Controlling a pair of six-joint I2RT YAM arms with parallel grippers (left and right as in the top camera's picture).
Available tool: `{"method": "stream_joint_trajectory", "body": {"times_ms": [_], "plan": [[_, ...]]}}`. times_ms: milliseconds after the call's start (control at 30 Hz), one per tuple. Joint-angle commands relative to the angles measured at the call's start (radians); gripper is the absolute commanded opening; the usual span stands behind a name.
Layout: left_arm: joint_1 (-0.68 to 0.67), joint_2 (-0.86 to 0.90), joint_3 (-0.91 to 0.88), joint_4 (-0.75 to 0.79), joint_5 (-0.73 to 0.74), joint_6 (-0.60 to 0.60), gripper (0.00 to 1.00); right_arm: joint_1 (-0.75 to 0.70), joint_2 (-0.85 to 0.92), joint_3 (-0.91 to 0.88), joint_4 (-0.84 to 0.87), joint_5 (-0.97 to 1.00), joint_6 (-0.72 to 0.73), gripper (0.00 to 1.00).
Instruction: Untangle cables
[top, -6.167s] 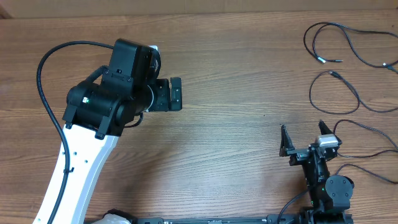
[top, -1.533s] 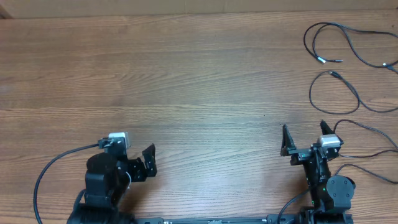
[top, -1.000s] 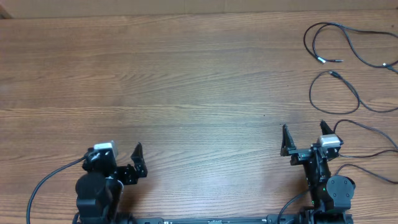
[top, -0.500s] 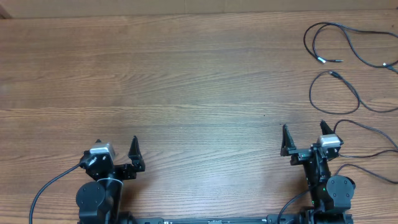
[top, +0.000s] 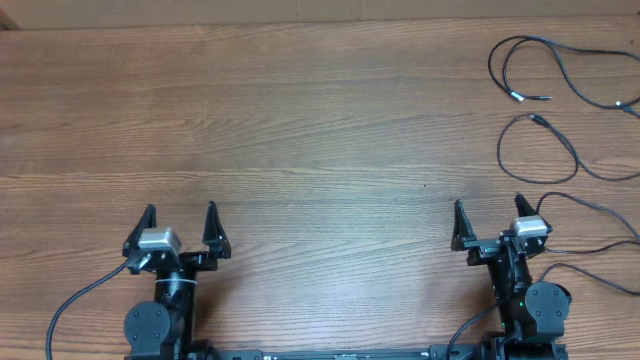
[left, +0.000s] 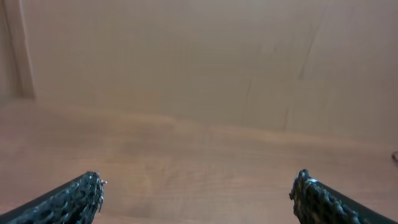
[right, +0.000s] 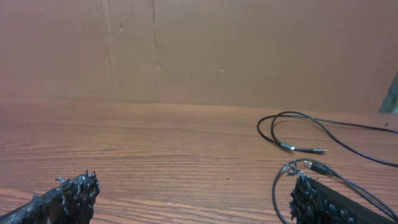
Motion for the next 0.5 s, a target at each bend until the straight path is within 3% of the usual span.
{"method": "stream_joint_trajectory", "body": {"times_ms": [0,167,467], "plan": [[0.003,-0.010,-0.062,0.076,0.001,0.014,0.99,-0.003,-0.012,-0.010,0.005,-0.005,-0.004,1.00],[0.002,-0.010,-0.113,0.172,0.000,0.007,1.00,-0.003,-0.012,-0.010,0.005,-0.005,-0.004,1.00],[-0.055,-0.010,-0.113,0.164,-0.090,0.019,1.00,-0.003,-0.012,-0.010,0.005,-0.005,-0.004,1.00]]}}
